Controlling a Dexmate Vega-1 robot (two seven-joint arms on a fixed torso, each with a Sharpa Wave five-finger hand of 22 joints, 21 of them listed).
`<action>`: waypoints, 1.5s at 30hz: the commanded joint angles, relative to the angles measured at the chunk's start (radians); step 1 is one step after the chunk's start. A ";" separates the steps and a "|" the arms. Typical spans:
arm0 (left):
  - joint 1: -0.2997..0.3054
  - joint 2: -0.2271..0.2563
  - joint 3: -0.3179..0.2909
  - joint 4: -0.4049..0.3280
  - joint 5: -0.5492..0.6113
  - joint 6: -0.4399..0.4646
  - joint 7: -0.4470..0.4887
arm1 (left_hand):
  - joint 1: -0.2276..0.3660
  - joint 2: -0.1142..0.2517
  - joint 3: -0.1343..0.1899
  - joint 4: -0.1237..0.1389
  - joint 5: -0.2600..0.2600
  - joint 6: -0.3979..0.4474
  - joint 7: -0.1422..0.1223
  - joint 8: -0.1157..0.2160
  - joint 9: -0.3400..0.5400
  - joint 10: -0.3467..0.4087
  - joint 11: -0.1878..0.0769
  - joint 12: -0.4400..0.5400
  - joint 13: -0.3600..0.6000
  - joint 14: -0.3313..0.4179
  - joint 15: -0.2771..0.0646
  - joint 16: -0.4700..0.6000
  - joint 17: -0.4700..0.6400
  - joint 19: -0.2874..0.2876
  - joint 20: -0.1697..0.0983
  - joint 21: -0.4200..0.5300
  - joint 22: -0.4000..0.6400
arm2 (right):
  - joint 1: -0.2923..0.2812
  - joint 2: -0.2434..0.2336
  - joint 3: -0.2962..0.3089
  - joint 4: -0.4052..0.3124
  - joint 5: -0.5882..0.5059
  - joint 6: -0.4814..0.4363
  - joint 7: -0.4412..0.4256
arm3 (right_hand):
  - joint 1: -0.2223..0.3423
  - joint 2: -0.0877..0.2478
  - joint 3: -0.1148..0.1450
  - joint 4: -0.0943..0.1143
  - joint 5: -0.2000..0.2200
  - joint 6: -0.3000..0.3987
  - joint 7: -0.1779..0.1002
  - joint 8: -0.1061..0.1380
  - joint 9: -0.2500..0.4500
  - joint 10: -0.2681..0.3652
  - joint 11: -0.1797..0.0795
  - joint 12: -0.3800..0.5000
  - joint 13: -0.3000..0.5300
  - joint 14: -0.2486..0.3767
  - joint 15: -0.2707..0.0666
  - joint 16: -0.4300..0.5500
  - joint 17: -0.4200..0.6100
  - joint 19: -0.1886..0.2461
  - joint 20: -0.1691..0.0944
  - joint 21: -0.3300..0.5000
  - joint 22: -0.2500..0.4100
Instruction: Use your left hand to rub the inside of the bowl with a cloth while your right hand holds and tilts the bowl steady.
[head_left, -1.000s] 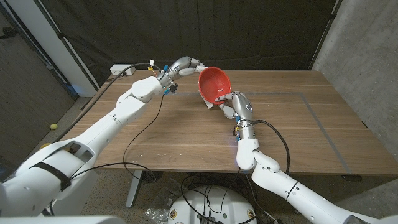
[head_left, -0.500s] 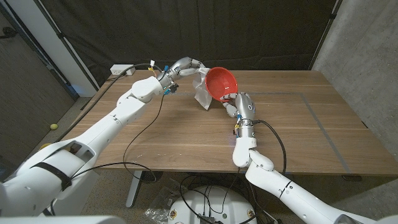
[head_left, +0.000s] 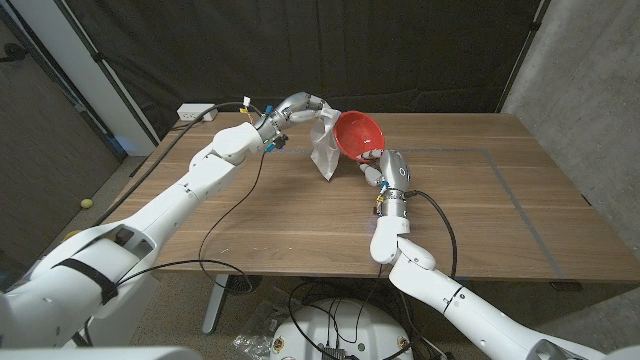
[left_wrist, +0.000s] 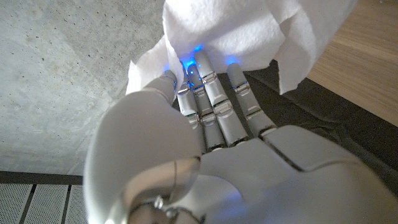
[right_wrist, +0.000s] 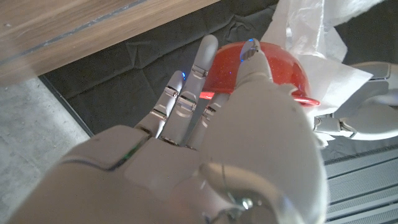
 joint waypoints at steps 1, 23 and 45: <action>-0.015 -0.010 0.006 0.022 0.007 -0.004 -0.004 | -0.001 0.001 0.009 0.003 -0.002 0.005 0.002 0.009 0.002 0.159 -0.150 -0.007 0.006 0.015 -0.061 -0.001 0.002 0.001 -0.006 0.006 0.002 | 0.002 -0.073 0.021 0.030 0.122 0.310 0.049 | -0.002 0.015 0.008 0.005 -0.006 0.011 0.010 0.006 0.008 0.190 0.100 0.006 0.023 -0.013 -0.075 -0.004 0.009 0.008 -0.011 0.013 0.006; -0.057 -0.037 0.021 0.085 0.023 -0.016 -0.008 | -0.005 0.000 0.019 0.007 -0.008 0.004 0.001 0.020 -0.010 0.167 -0.147 -0.025 0.014 0.016 -0.059 -0.009 0.008 -0.003 -0.010 0.016 0.001 | -0.007 -0.081 0.136 0.126 0.465 0.696 0.382 | 0.000 0.020 0.017 0.008 -0.004 0.001 0.003 0.006 0.008 0.174 0.098 0.003 0.060 -0.032 -0.078 -0.020 0.022 0.015 -0.042 0.042 0.006; -0.077 -0.052 0.028 0.127 0.032 -0.030 -0.005 | -0.010 -0.002 0.027 0.009 -0.011 0.001 -0.003 0.030 -0.018 0.174 -0.151 -0.039 0.018 0.018 -0.060 -0.016 0.013 -0.006 -0.010 0.025 0.000 | -0.057 0.004 0.230 0.172 0.613 0.768 0.452 | 0.008 0.021 0.023 0.007 0.001 0.002 0.006 0.006 0.004 0.170 0.107 0.004 0.087 -0.042 -0.079 -0.027 0.037 0.002 -0.049 0.057 0.004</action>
